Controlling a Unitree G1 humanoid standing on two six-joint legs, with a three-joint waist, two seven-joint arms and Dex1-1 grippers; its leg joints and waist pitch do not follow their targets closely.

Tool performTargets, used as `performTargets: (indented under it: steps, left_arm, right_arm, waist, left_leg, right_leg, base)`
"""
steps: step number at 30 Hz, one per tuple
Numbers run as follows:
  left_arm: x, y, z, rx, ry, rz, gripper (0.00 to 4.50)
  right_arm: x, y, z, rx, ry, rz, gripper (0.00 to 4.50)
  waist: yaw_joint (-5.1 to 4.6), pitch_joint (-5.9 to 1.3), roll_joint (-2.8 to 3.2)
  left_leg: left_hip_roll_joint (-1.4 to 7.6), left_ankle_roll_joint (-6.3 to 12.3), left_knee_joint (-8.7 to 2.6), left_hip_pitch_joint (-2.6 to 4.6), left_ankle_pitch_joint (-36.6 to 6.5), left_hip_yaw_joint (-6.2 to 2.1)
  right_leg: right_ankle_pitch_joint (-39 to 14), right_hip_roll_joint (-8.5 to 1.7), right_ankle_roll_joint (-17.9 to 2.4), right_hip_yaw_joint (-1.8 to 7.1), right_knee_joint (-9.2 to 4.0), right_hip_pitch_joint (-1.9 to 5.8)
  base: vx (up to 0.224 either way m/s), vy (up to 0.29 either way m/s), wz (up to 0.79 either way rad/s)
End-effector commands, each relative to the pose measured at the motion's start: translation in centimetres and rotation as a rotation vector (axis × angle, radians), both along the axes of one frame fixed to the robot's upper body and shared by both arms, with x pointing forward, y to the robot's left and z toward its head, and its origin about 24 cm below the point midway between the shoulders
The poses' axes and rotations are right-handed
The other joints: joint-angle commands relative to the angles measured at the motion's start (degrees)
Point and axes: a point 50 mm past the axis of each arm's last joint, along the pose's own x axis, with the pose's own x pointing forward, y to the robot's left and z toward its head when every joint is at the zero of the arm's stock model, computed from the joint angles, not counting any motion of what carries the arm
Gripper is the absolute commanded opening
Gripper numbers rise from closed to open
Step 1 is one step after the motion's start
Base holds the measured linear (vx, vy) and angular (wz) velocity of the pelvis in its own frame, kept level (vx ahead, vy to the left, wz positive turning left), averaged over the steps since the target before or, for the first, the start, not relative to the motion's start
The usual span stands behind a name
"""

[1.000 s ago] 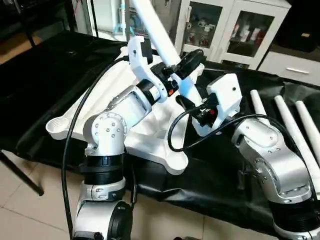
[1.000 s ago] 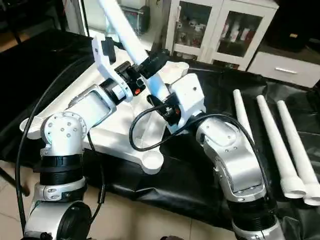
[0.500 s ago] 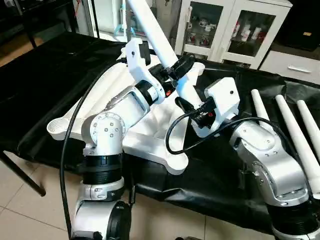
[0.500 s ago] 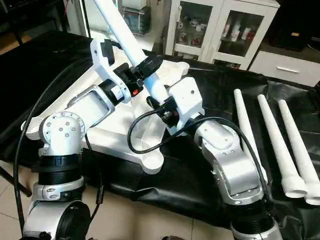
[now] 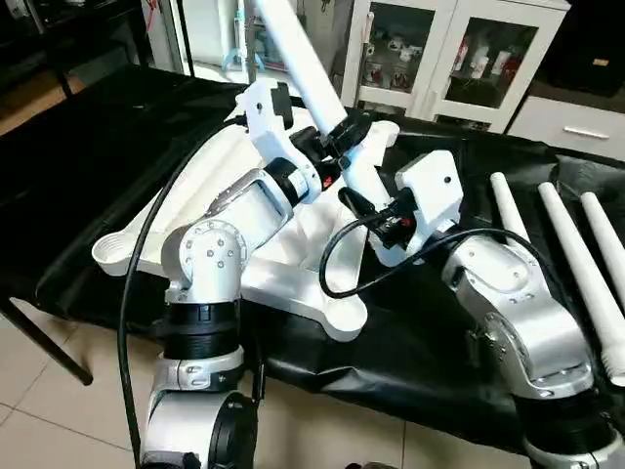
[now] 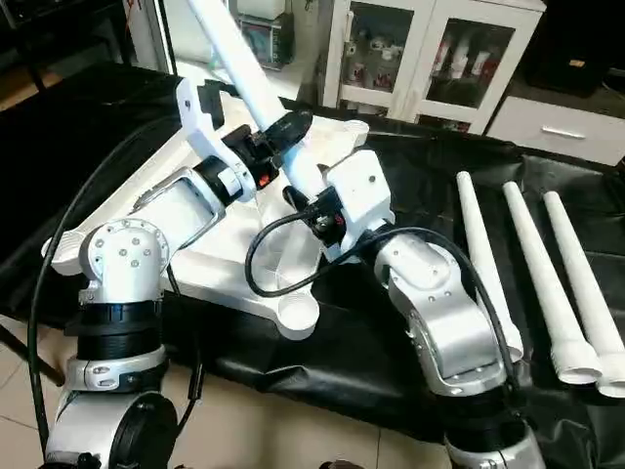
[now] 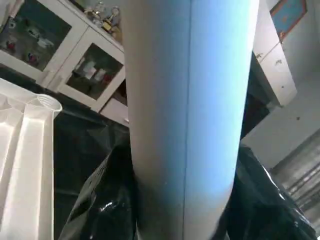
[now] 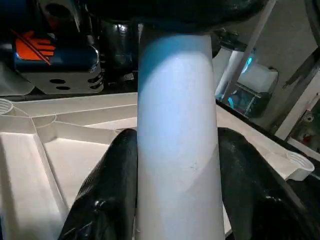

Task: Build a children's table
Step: Pick table leg

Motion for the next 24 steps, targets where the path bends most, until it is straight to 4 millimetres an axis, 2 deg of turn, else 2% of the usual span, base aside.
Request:
performTargets:
  steps: [1, 2, 4, 5, 8, 9, 11, 12, 13, 14, 16, 17, 18, 21, 22, 23, 24]
  left_arm:
    - [0.4, 0.2, 0.4, 0.013, -0.005, 0.037, 1.88]
    - [0.4, 0.3, 0.4, 0.014, -0.006, 0.045, 1.88]
    - [0.6, 0.5, 0.3, 0.014, -0.004, 0.061, 1.86]
    - [0.7, 0.6, 0.3, 0.021, -0.004, 0.075, 1.86]
    - [0.8, 0.9, 0.2, 0.038, -0.008, 0.093, 1.85]
    - [0.8, 1.1, 0.2, 0.050, -0.011, 0.105, 1.85]
    - [0.9, 1.6, 0.5, 0.066, -0.024, 0.123, 1.85]
    - [1.1, 2.1, 0.8, 0.073, -0.037, 0.132, 1.85]
    - [1.3, 2.4, 0.9, 0.076, -0.040, 0.135, 1.85]
    - [1.3, 2.6, 0.9, 0.087, -0.041, 0.137, 1.85]
    - [1.4, 2.9, 1.0, 0.114, -0.045, 0.136, 1.85]
    - [1.4, 2.9, 1.0, 0.114, -0.045, 0.136, 1.85]
    - [1.3, 2.9, 1.2, 0.113, -0.048, 0.121, 1.85]
    - [1.1, 2.6, 1.4, 0.139, -0.048, 0.089, 1.85]
    - [1.1, 2.5, 1.5, 0.151, -0.050, 0.079, 1.85]
    - [1.1, 2.4, 1.6, 0.161, -0.053, 0.073, 1.85]
    - [1.0, 2.2, 1.9, 0.169, -0.066, 0.057, 1.85]
  right_arm:
    - [0.1, -0.3, 1.0, 0.011, -0.046, -0.015, 2.53]
    - [0.1, -0.3, 1.0, 0.014, -0.045, -0.015, 2.53]
    - [0.2, -0.3, 0.9, 0.029, -0.035, -0.006, 2.86]
    - [0.1, -0.3, 0.8, 0.045, -0.024, 0.003, 2.93]
    - [0.0, -0.2, 0.8, 0.073, -0.015, 0.021, 2.97]
    - [-0.2, -0.2, 1.0, 0.097, -0.011, 0.036, 3.21]
    - [-0.6, -0.8, 2.1, 0.176, 0.001, 0.078, 3.36]
    - [-0.9, -2.2, 3.1, 0.231, 0.006, 0.105, 3.38]
    - [-0.9, -3.2, 3.4, 0.266, 0.018, 0.105, 3.49]
    - [-0.6, -4.4, 3.8, 0.307, 0.038, 0.080, 3.63]
    - [0.0, -6.0, 4.4, 0.372, 0.062, 0.034, 3.74]
    - [0.0, -6.0, 4.4, 0.372, 0.062, 0.034, 3.74]
    - [0.5, -6.8, 4.7, 0.394, 0.070, 0.008, 3.74]
    - [1.5, -8.1, 4.9, 0.367, 0.083, -0.046, 3.74]
    - [1.9, -8.5, 4.7, 0.348, 0.100, -0.054, 3.74]
    - [2.2, -8.8, 4.4, 0.332, 0.126, -0.064, 3.74]
    - [2.5, -8.8, 4.0, 0.330, 0.172, -0.046, 3.74]
  waist:
    - [0.25, -4.35, 0.55]
    - [0.27, -4.31, 0.54]
    - [0.21, -4.29, 0.35]
    - [0.24, -4.32, 0.47]
    - [0.20, -4.35, 0.51]
    - [0.19, -4.34, 0.50]
    - [0.28, -4.40, 0.52]
    - [0.27, -4.39, 0.05]
    - [0.39, -4.41, 0.25]
    - [0.56, -4.46, -1.26]
    - [0.79, -4.36, -0.42]
    - [0.75, -4.36, -0.50]
    - [0.68, -4.40, -0.08]
    - [0.90, -4.44, -0.74]
    - [1.13, -4.45, -1.20]
    - [1.19, -4.48, -1.08]
    - [1.16, -4.47, -1.34]
  left_leg:
    - [-0.97, 2.61, -3.94, -0.81, -3.5, 1.25]
    - [-0.95, 2.67, -3.95, -0.75, -3.8, 1.26]
    - [-1.04, 2.74, -3.97, -0.78, -4.3, 1.31]
    - [-1.03, 2.79, -3.97, -0.74, -4.3, 1.29]
    - [-0.92, 2.82, -4.01, -0.71, -4.5, 1.24]
    - [-0.87, 2.96, -4.00, -0.67, -4.2, 1.26]
    - [-0.90, 3.28, -3.97, -0.61, -3.9, 1.20]
    - [-0.86, 3.66, -3.97, -0.65, -3.4, 1.23]
    - [-0.91, 3.86, -3.96, -0.57, -3.5, 1.23]
    - [-0.96, 4.60, -3.79, -0.69, -2.7, 1.39]
    - [-0.96, 4.15, -3.81, -0.42, -2.2, 1.47]
    - [-0.97, 4.04, -3.79, -0.44, -2.2, 1.50]
    - [-1.03, 3.53, -3.79, -0.40, -2.4, 1.50]
    - [-1.08, 2.95, -3.72, -0.58, -2.2, 1.65]
    - [-1.11, 2.94, -3.71, -0.72, -2.0, 1.70]
    - [-1.08, 2.88, -3.69, -0.66, -2.0, 1.66]
    - [-1.13, 3.02, -3.61, -0.62, -2.2, 1.77]
  right_leg:
    - [-7.8, -1.00, -9.7, 1.10, -3.14, 5.16]
    - [-8.1, -1.01, -9.8, 1.09, -3.20, 5.12]
    - [-9.2, -1.00, -9.4, 1.09, -3.35, 5.19]
    - [-9.6, -1.03, -9.2, 1.10, -3.35, 5.15]
    - [-9.7, -1.06, -9.1, 1.07, -3.28, 5.09]
    - [-9.1, -1.03, -9.1, 1.08, -3.27, 5.03]
    - [-8.2, -1.01, -9.3, 1.12, -3.04, 5.17]
    - [-7.3, -0.94, -9.4, 1.11, -3.02, 5.18]
    - [-7.2, -0.91, -9.6, 1.09, -2.88, 5.22]
    - [-7.6, -0.94, -9.1, 1.18, -2.71, 5.34]
    - [-9.2, -0.98, -9.0, 1.13, -2.94, 4.82]
    - [-9.4, -0.96, -9.0, 1.09, -2.97, 4.79]
    - [-9.5, -0.96, -9.1, 1.05, -3.06, 4.79]
    - [-10.4, -1.11, -9.4, 1.06, -3.05, 4.91]
    - [-11.4, -1.17, -9.1, 1.03, -3.02, 5.03]
    - [-11.7, -1.18, -9.0, 1.01, -3.04, 4.98]
    - [-12.3, -1.10, -8.8, 0.98, -3.22, 4.90]
  base:
    - [0.000, 0.000, 0.00]
    - [0.000, 0.000, 0.00]
    - [0.000, 0.000, 0.00]
    - [0.000, 0.000, 0.00]
    - [0.000, 0.000, 0.00]
    - [0.000, 0.000, 0.00]
    - [0.000, 0.000, 0.00]
    - [0.000, 0.000, 0.00]
    - [0.000, 0.000, 0.00]
    - [0.000, 0.000, 0.00]
    - [0.000, 0.000, 0.00]
    - [0.000, 0.000, 0.00]
    - [0.000, 0.000, 0.00]
    - [0.000, 0.000, 0.00]
    - [0.000, 0.000, 0.00]
    - [0.000, 0.000, 0.00]
    - [0.000, 0.000, 0.00]
